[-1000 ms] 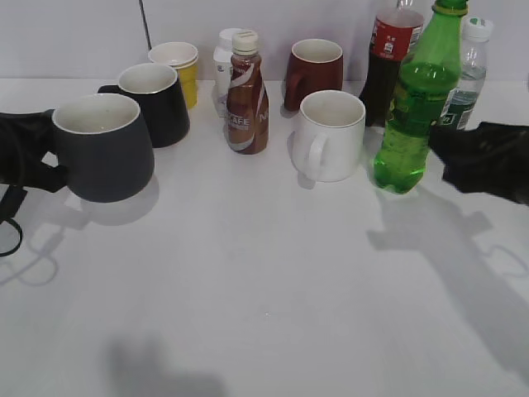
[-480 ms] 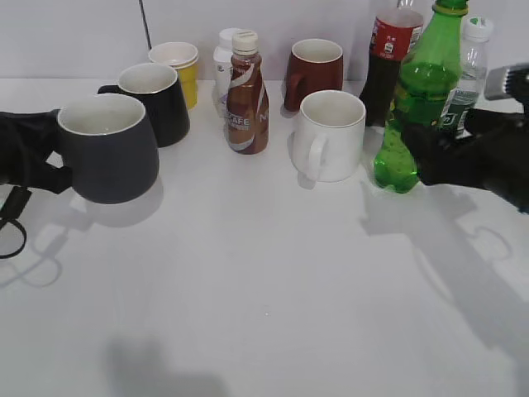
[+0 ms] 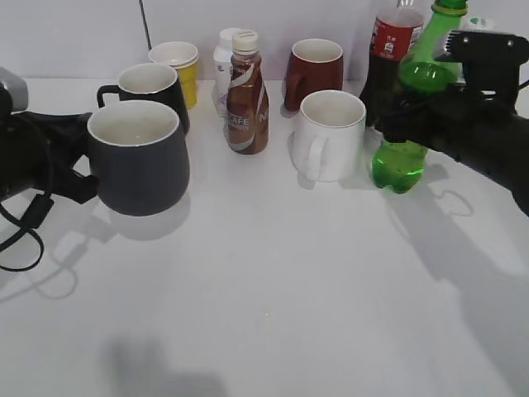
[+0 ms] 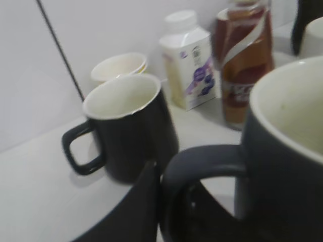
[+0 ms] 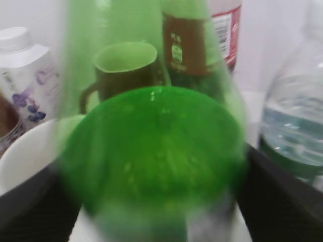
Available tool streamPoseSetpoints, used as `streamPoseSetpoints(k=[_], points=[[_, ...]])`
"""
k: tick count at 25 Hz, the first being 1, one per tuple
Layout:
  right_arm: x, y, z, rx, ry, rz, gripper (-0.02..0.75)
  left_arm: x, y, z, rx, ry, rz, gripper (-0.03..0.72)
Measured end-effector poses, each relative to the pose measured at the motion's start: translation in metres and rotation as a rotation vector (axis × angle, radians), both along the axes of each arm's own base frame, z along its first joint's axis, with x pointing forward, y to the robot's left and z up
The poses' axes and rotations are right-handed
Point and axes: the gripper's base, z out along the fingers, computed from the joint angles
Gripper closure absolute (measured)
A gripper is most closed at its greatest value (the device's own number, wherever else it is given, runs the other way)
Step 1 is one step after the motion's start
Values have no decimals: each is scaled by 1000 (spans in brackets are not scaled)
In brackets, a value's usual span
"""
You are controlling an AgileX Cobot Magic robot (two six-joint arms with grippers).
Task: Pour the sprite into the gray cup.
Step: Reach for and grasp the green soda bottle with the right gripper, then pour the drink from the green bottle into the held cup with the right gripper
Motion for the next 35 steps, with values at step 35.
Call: streamPoseSetpoints(k=[35], points=[[-69,69,98,-1237,-498,758,313,-64,-90,53,110,85,-334,635]])
